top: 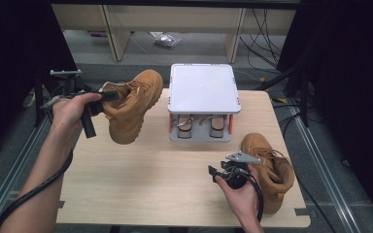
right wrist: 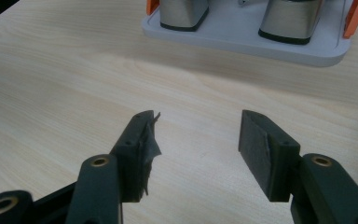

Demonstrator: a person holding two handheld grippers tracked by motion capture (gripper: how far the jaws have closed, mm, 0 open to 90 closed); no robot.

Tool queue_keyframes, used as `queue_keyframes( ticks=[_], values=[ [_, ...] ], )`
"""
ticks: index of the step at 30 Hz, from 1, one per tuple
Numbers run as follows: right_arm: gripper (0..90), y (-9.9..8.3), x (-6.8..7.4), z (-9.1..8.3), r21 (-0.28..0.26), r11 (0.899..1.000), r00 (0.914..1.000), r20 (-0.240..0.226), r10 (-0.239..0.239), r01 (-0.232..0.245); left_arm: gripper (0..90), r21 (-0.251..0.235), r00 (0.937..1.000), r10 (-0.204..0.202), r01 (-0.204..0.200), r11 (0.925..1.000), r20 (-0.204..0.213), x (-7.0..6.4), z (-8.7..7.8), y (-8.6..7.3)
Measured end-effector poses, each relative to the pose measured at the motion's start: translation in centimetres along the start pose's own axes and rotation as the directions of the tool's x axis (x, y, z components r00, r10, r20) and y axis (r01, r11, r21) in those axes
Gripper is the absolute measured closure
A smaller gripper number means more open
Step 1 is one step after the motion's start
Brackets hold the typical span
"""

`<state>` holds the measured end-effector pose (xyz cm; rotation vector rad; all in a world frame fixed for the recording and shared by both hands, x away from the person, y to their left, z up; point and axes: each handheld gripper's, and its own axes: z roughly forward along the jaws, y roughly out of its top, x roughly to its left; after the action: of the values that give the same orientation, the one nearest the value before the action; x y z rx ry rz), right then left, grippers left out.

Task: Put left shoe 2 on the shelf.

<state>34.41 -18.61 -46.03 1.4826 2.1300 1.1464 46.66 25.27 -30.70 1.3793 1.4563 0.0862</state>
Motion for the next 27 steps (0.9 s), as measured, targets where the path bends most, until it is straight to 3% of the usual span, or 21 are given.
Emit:
queue_keyframes(
  ticks=[1,2,5,6,15,19,21,27],
  values=[
    [46.8,0.0,0.0,0.0,-0.001,1.000,1.0000,-0.001,-0.002,0.002,82.8,-0.004,1.0000,-0.002,0.002,1.0000,0.001,0.0,0.1,0.0],
    [46.8,0.0,0.3,-0.1,0.011,0.999,0.9993,0.000,0.037,-0.037,82.8,-0.006,1.0000,-0.002,0.002,1.0000,0.002,0.0,0.1,0.1],
    [46.8,-0.1,0.2,0.1,-0.006,1.000,0.9995,-0.011,0.030,-0.030,82.8,-0.008,1.0000,0.002,-0.002,1.0000,-0.003,-0.2,0.3,0.2],
    [46.8,-0.1,0.0,0.2,-0.006,1.000,0.9999,-0.011,0.002,-0.002,82.8,-0.009,1.0000,0.004,-0.004,1.0000,-0.004,-0.3,0.3,0.3],
    [46.8,-0.1,0.0,0.2,0.004,1.000,1.0000,-0.001,-0.002,0.002,82.7,-0.016,0.9999,-0.012,0.012,0.9998,0.008,-0.7,0.8,0.7],
    [46.8,-0.2,0.1,0.3,0.002,1.000,1.0000,-0.008,0.004,-0.004,82.6,-0.018,0.9999,-0.010,0.011,0.9998,0.009,-1.0,1.1,1.0],
    [46.8,-0.2,0.3,0.2,0.009,0.999,0.9994,-0.006,0.033,-0.033,82.6,-0.020,0.9998,-0.013,0.013,0.9997,0.016,-1.1,1.3,1.0],
    [46.8,-0.2,0.3,0.2,0.014,0.999,0.9993,-0.005,0.038,-0.038,82.5,-0.027,0.9996,-0.020,0.020,0.9994,0.019,-1.4,1.9,1.2]
  ],
)
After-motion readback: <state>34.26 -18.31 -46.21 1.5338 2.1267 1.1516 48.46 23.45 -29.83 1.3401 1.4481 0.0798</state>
